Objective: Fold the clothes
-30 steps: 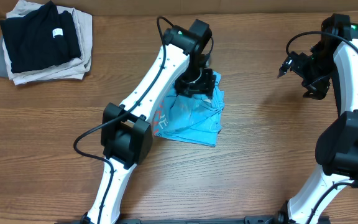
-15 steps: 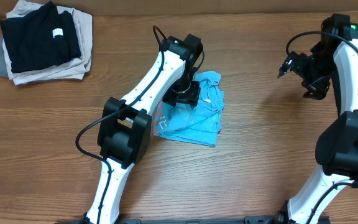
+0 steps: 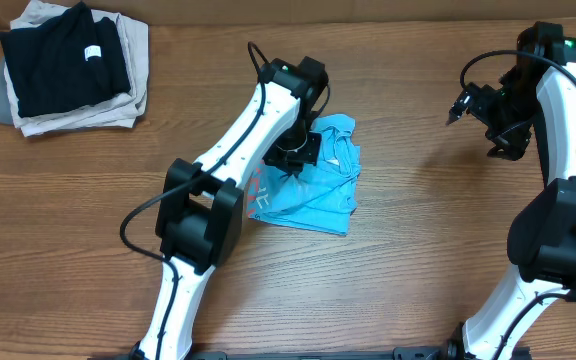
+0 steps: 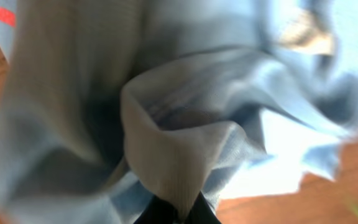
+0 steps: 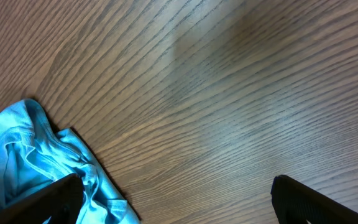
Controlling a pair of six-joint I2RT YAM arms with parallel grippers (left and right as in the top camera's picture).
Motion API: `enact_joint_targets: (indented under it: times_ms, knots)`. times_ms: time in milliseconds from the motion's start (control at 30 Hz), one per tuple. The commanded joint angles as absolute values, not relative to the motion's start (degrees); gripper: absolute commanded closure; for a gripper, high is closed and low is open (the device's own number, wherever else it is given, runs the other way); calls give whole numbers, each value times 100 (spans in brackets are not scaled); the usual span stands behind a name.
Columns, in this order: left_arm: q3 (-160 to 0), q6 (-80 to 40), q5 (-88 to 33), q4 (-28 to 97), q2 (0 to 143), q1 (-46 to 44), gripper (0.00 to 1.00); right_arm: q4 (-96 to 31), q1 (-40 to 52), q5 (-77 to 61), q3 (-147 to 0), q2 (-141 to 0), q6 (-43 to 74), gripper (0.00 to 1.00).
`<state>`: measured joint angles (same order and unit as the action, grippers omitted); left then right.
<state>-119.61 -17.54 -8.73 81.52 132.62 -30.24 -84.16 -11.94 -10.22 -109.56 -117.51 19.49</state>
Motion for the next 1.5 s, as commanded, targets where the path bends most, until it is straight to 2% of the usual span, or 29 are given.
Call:
enact_joint_targets:
  times_ms: [0,300,500,667,867,933,1000,1300,1367,1433,1467]
  knots:
    - [-11990,-1671,-904,8213,12457,-3374,96,-8409,-1186,-1009,-11061,-11605,1957,0]
    - [-11721,-1745,-1245,8374,12457,-3997,96,-8409,-1186,-1009,-11061,-11605,1957,0]
    - [-11043,-1975,-1286,8114,12475,-4300,90,-8409,-1186,-1009,-11061,-11605,1957,0]
    - [-10551,-1975,-1529,8049,12475,-4423,96,-8409,-1186,-1009,-11061,-11605,1957,0]
    - [-10495,-1966,-1702,7915,12475,-4783,96,-8409,-1186,-1009,-11061,-11605,1957,0]
    - [-10495,-1951,-1702,7920,12475,-4893,93,-8409,-1186,-1009,-11061,-11605,1957,0]
    - [-10495,-1927,-1702,7935,12475,-5011,84,-8409,-1186,-1009,-11061,-11605,1957,0]
    - [-10914,-1702,-1645,7944,12473,-5078,82,-8409,-1186,-1009,-11061,-11605,1957,0]
    - [-11233,-1704,-1452,7994,12473,-4993,75,-8409,-1186,-1009,-11061,-11605,1957,0]
    - [-11594,-1767,-1146,7988,12473,-4821,51,-8409,-1186,-1009,-11061,-11605,1957,0]
    - [-11714,-1855,-978,7964,12473,-4720,45,-8409,-1186,-1009,-11061,-11605,1957,0]
